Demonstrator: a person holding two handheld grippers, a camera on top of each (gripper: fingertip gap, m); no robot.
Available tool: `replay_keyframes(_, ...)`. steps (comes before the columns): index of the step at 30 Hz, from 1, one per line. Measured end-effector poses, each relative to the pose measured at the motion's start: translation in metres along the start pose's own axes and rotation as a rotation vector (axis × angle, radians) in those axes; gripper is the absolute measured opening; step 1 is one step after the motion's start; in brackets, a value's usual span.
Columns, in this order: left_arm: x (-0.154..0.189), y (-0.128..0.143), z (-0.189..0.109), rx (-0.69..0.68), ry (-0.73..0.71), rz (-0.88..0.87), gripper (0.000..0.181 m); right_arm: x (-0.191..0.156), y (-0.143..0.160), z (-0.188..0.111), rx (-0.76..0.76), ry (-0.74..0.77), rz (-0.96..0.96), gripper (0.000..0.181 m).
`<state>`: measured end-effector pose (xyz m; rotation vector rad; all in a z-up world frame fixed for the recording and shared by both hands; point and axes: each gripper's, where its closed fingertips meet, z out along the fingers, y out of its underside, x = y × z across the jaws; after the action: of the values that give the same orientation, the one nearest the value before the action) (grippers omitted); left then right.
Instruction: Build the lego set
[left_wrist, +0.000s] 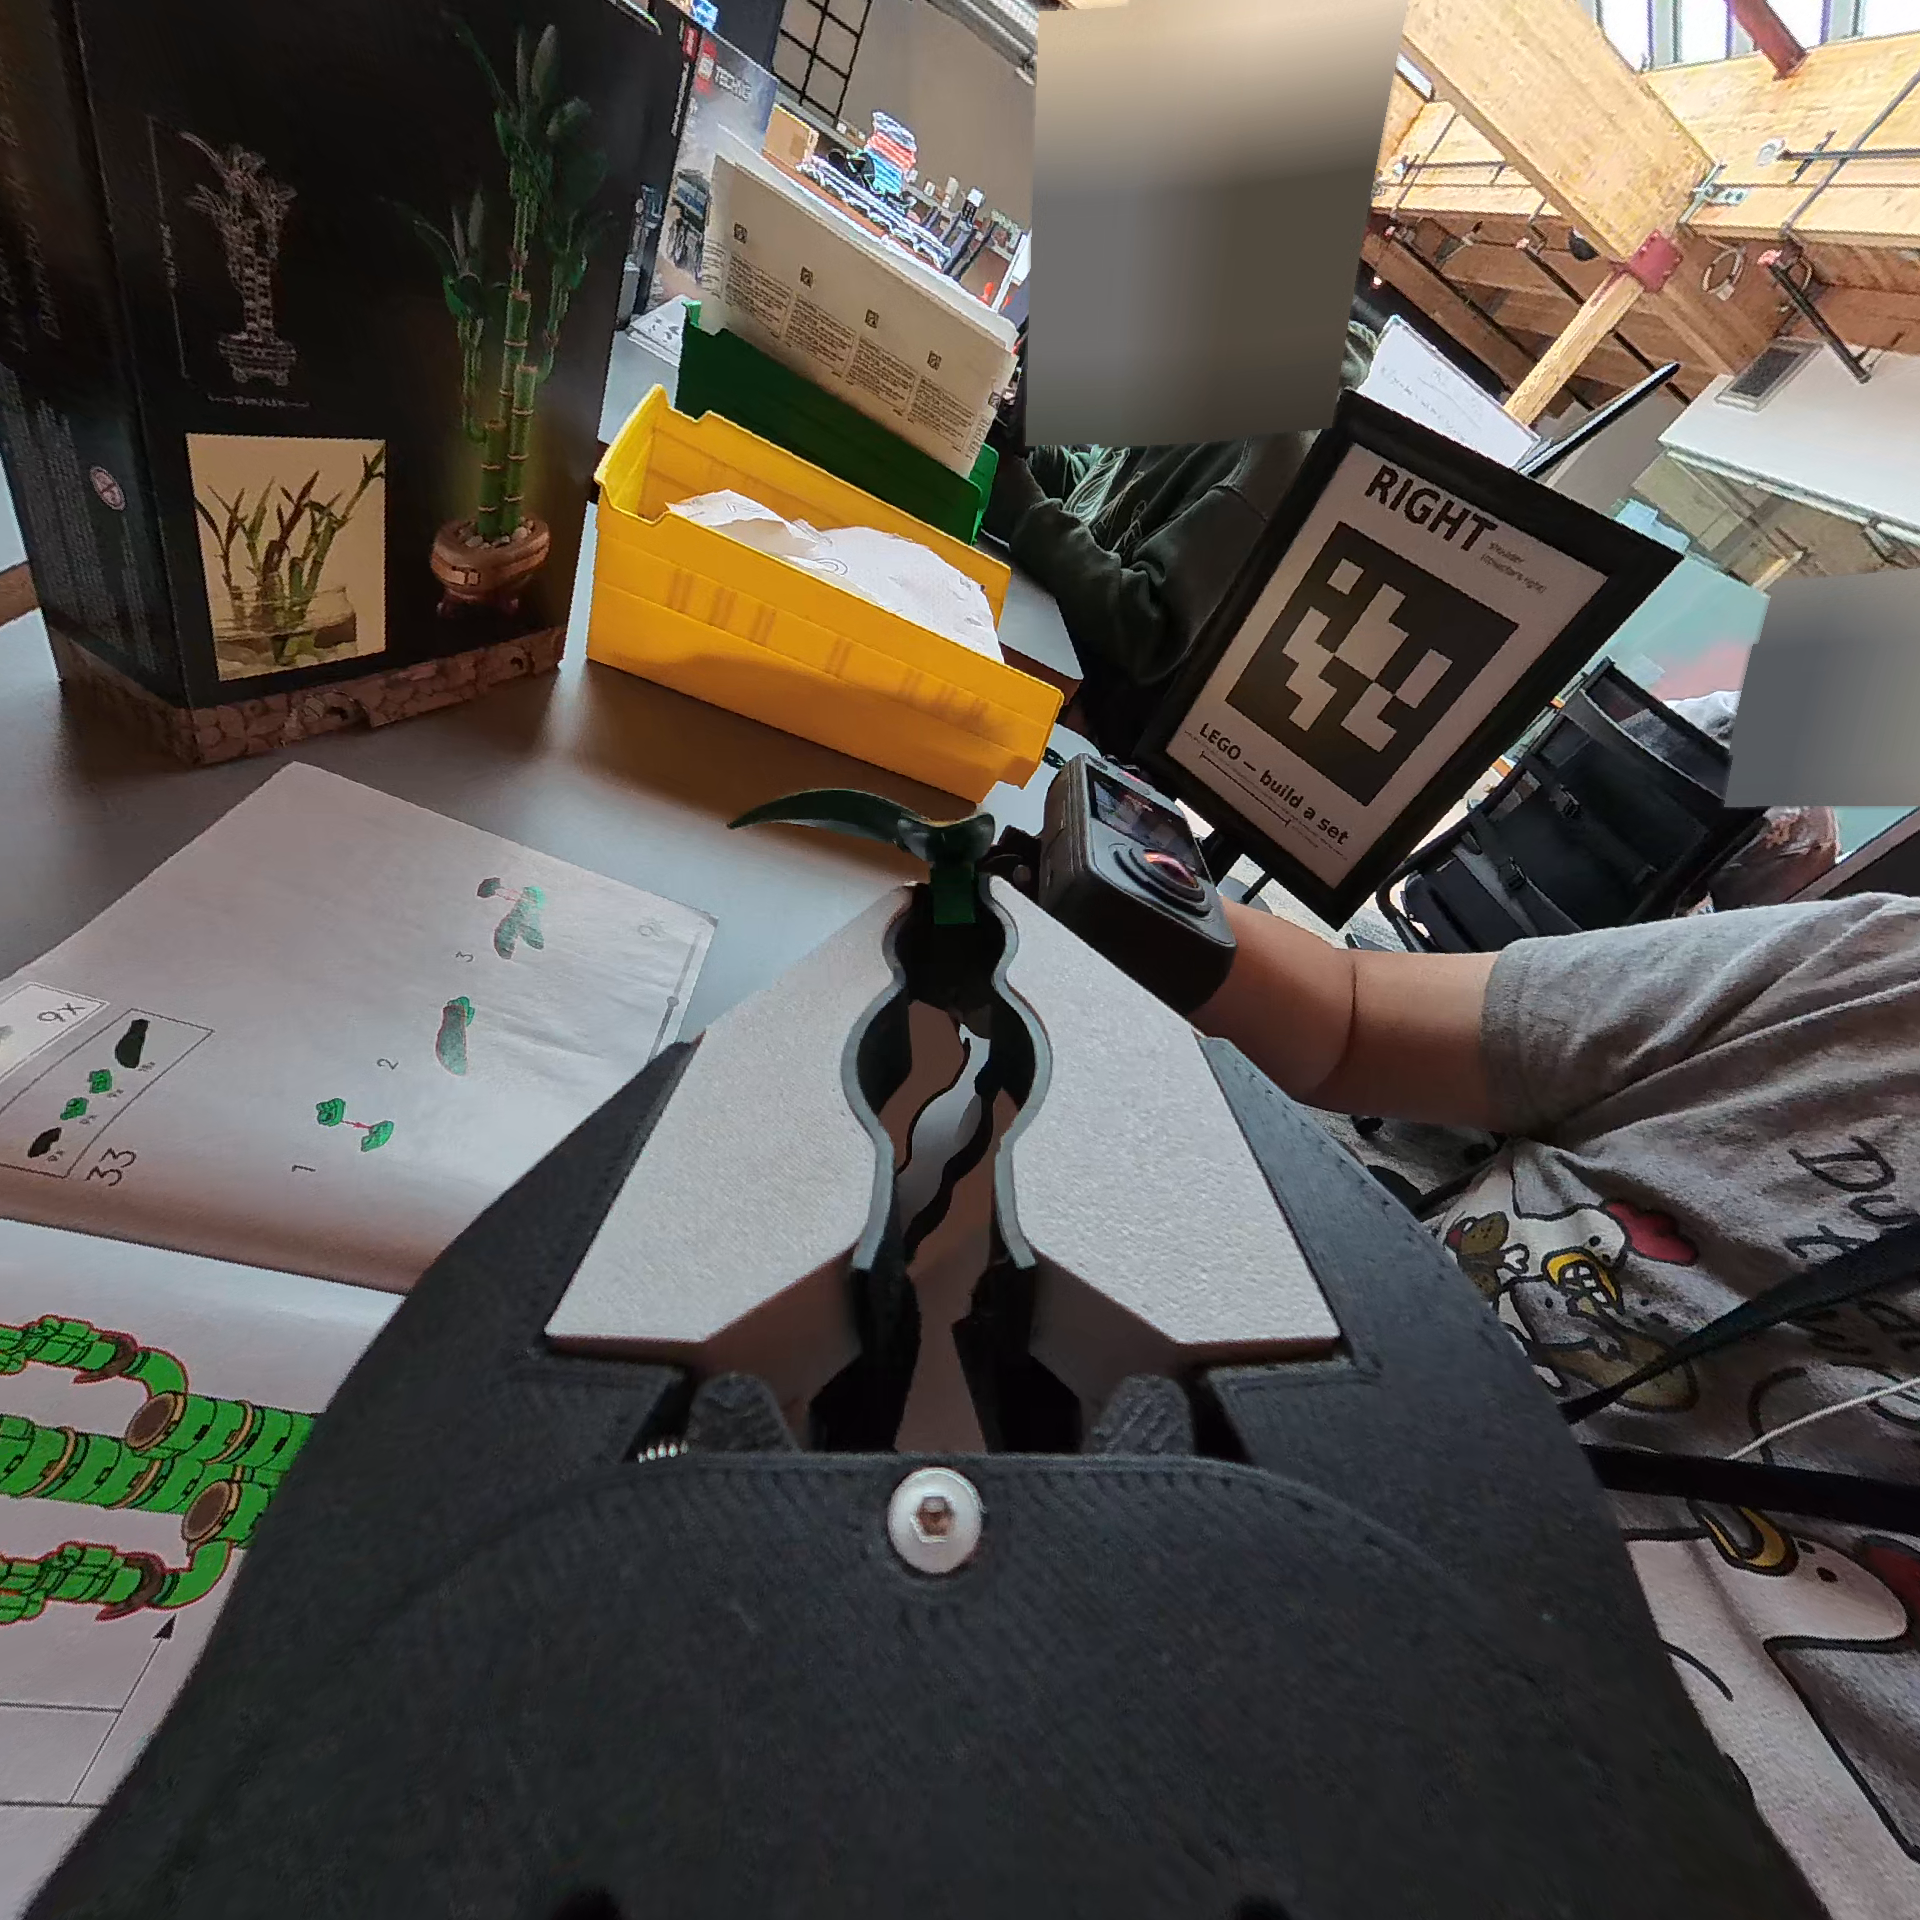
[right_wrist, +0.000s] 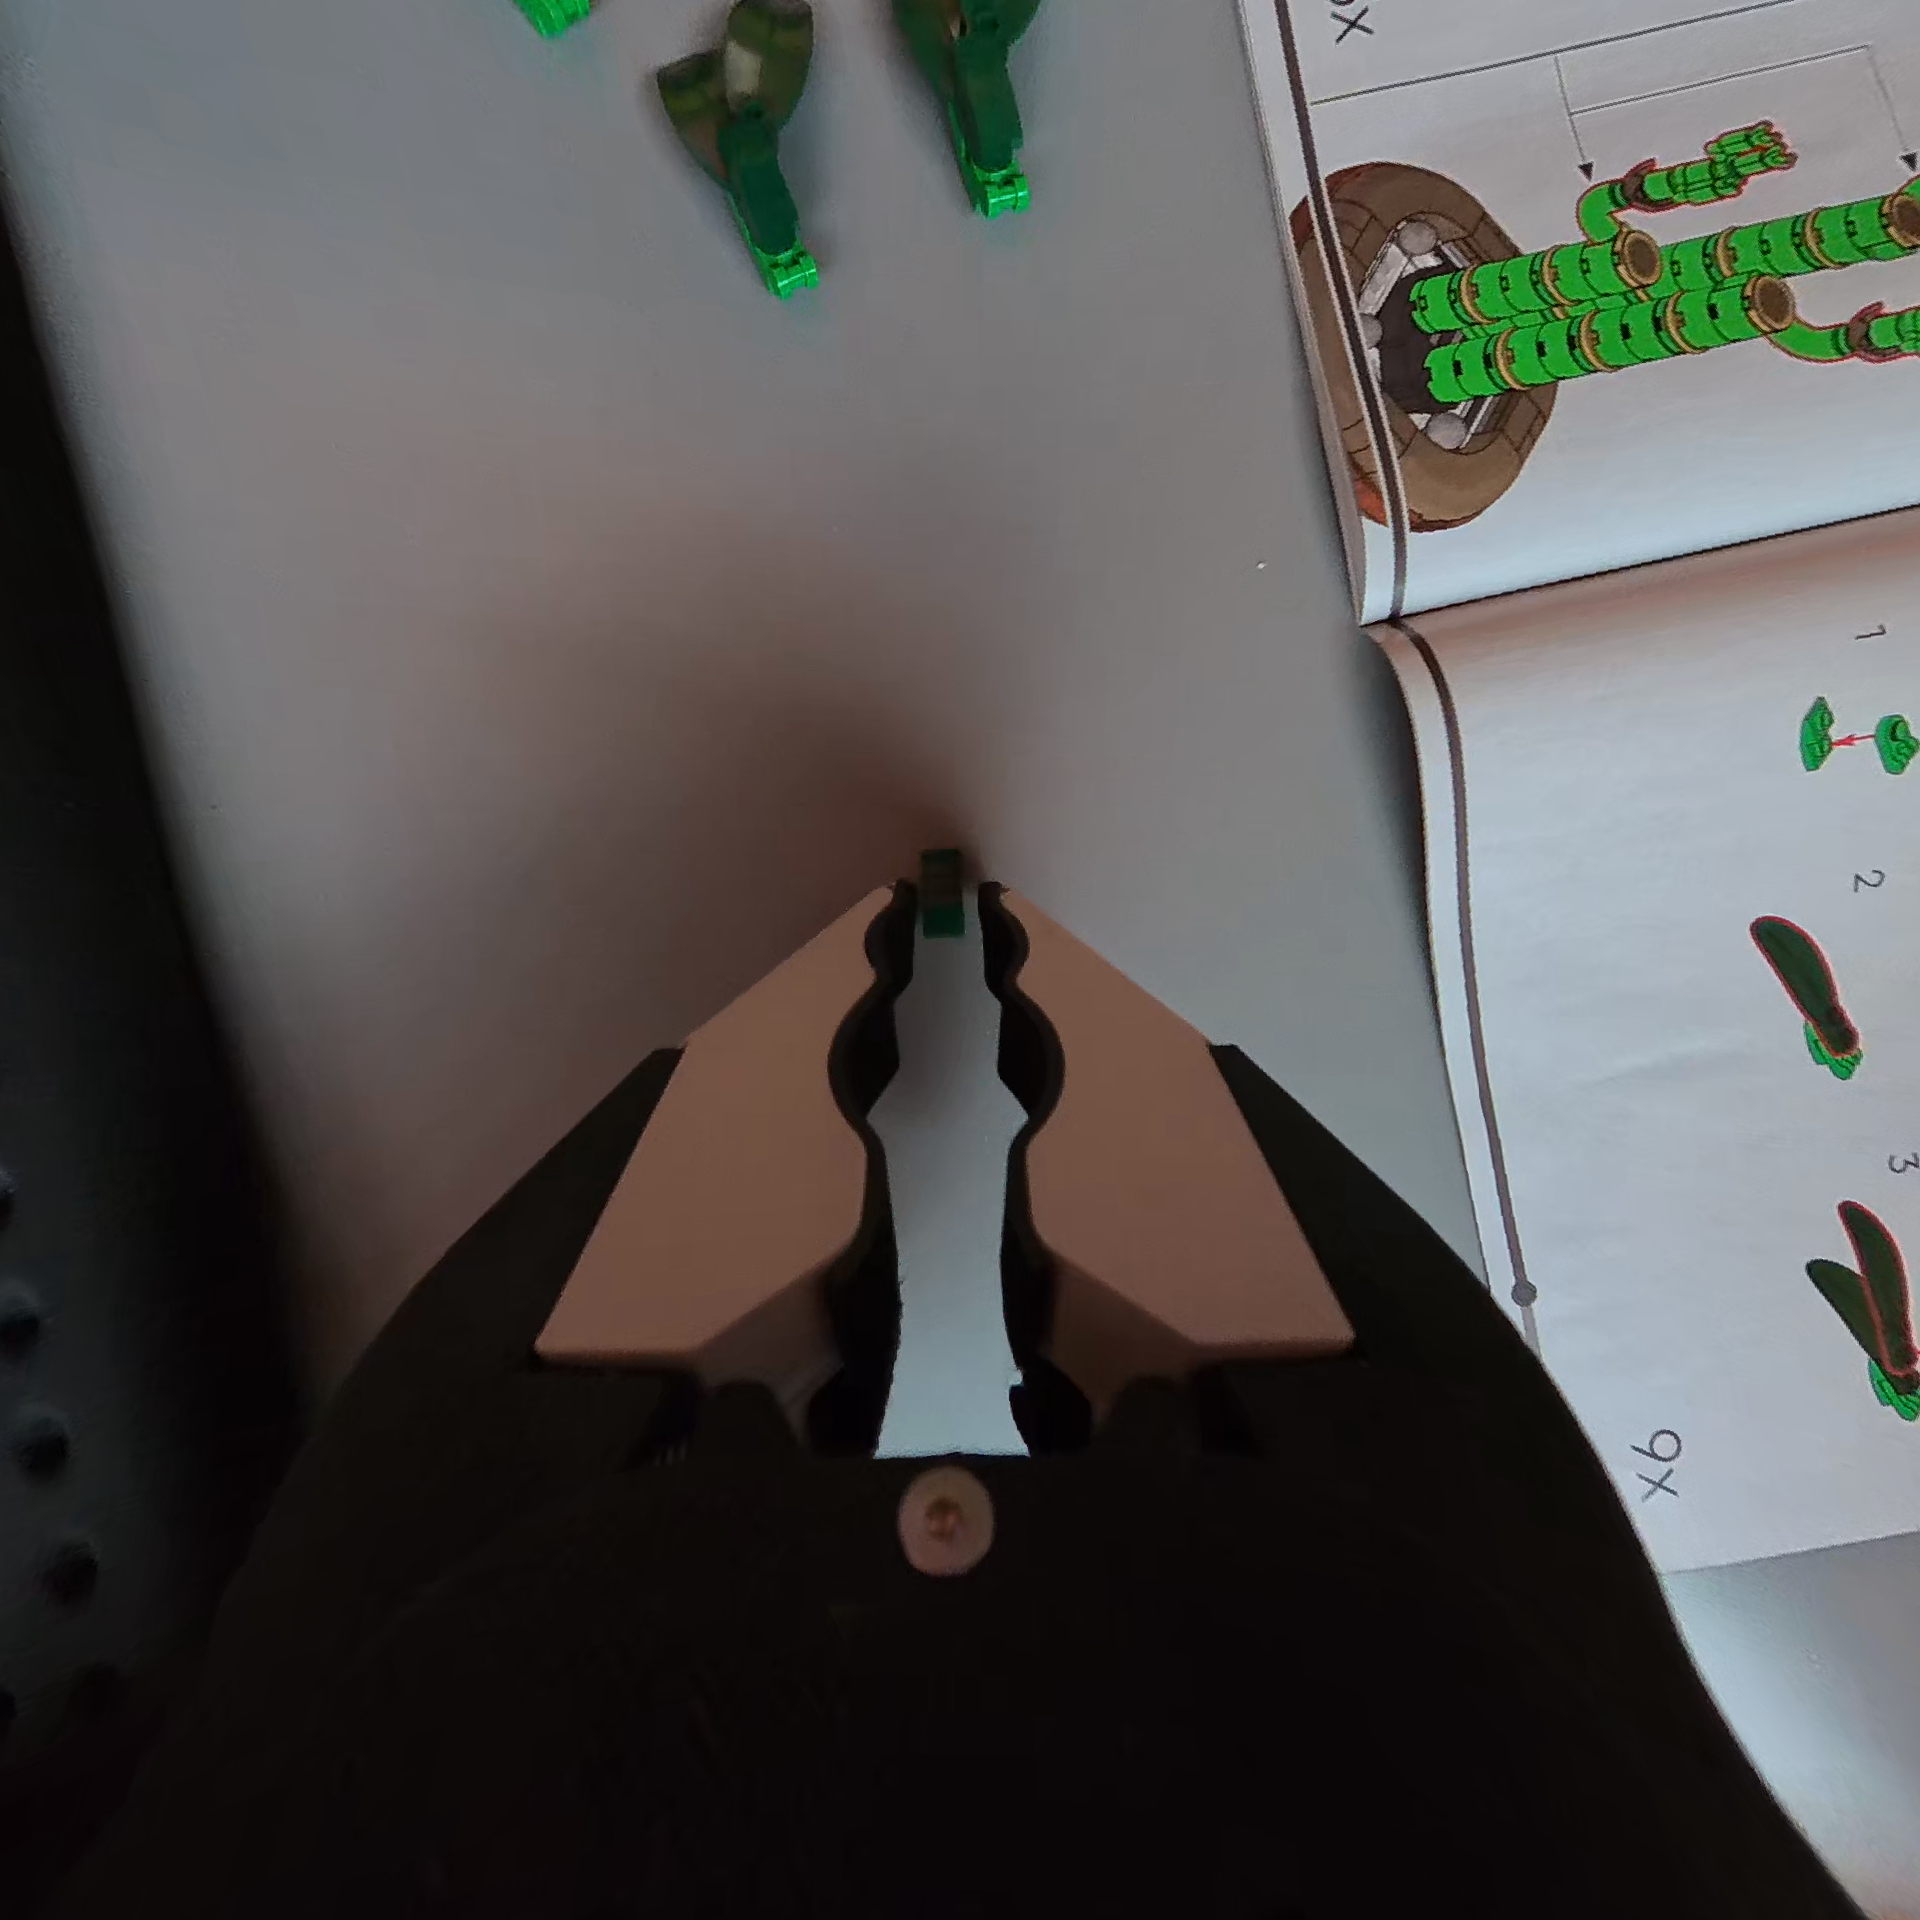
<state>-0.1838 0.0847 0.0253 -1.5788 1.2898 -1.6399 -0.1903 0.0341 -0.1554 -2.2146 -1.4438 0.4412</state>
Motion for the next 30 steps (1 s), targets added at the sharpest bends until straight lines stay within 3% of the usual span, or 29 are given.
replay_keyframes(9, -0.001, 0.001, 0.0, -0.006, -0.005, 0.002, 0.005, -0.001, -0.003, -0.012, 0.04, -0.021, -0.007, 0.006)
replay_keyframes(13, -0.003, -0.007, -0.006, 0.039, -0.018, 0.002, 0.006, 0.047, -0.008, -0.065, 0.274, 0.097, 0.14, 0.005)
replay_keyframes(16, -0.004, -0.013, -0.011, 0.077, -0.03, 0.0, 0.006, 0.108, 0.008, -0.121, 0.501, 0.312, 0.313, 0.005)
replay_keyframes(19, -0.007, -0.018, -0.014, 0.113, -0.039, -0.008, 0.006, 0.136, 0.022, -0.162, 0.706, 0.402, 0.422, 0.005)
replay_keyframes(25, -0.013, -0.015, -0.007, 0.136, -0.036, -0.024, 0.006, 0.117, -0.009, -0.185, 1.024, 0.105, 0.514, 0.005)
replay_keyframes(30, -0.012, -0.008, 0.008, 0.126, -0.011, -0.028, 0.006, 0.095, -0.04, -0.182, 1.16, -0.146, 0.547, 0.004)
